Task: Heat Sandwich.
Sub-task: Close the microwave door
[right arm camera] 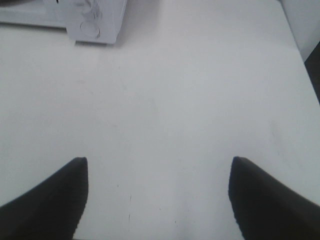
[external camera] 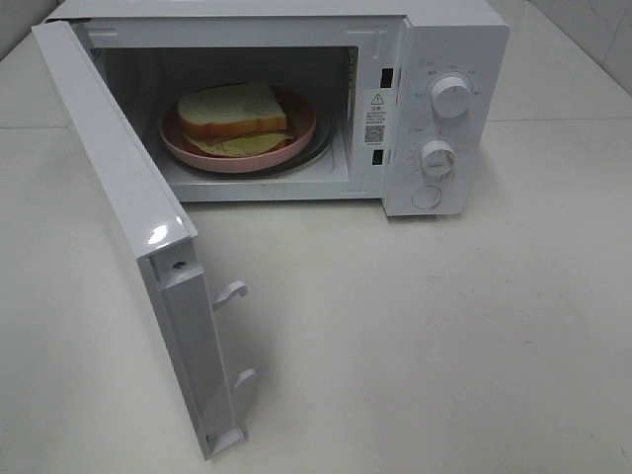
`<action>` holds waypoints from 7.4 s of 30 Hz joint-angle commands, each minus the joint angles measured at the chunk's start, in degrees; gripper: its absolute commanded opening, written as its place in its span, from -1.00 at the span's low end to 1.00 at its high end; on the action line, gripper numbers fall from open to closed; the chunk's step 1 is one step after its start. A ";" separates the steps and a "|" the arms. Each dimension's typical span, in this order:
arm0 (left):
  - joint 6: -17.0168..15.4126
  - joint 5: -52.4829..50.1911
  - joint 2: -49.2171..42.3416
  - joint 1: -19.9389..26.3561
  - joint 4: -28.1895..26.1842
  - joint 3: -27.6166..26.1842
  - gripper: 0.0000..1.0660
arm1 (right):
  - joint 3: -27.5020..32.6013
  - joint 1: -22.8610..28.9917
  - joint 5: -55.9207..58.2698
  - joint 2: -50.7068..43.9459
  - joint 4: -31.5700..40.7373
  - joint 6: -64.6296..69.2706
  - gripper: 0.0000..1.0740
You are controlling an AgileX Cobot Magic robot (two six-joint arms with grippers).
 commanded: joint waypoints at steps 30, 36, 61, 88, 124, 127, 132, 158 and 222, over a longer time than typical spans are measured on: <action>-0.06 -0.23 -1.49 0.06 0.11 0.11 0.90 | 1.15 -4.07 -2.18 -4.93 0.17 -0.46 0.42; -0.06 -0.23 -1.49 0.06 0.11 0.11 0.90 | 1.15 -4.07 -2.18 -4.93 0.17 -0.46 0.42; -0.06 -3.09 0.52 0.06 0.11 -1.95 0.90 | 1.09 -4.07 -2.18 -4.93 0.17 -0.46 0.42; -0.11 -26.99 30.48 0.06 0.29 0.92 -1.00 | 1.09 -4.07 -2.18 -4.93 0.17 -0.46 0.42; -6.93 -99.29 66.35 -0.46 12.89 16.96 -1.00 | 1.09 -4.07 -2.18 -4.93 0.11 -0.29 0.42; -8.59 -100.44 68.70 -1.78 16.62 16.16 -1.00 | 1.09 -4.07 -2.18 -4.93 0.11 -0.29 0.42; -8.71 -104.22 73.40 -5.16 22.35 15.41 -1.00 | 1.09 -4.07 -2.18 -4.93 0.11 -0.29 0.42; -7.33 -110.92 92.59 -24.58 15.81 5.50 -1.00 | 1.09 -4.01 -2.18 -4.93 0.11 -0.34 0.42; 8.77 -99.47 119.12 -46.12 -23.03 -41.02 -1.00 | 1.09 -4.01 -2.18 -4.93 0.11 -0.34 0.42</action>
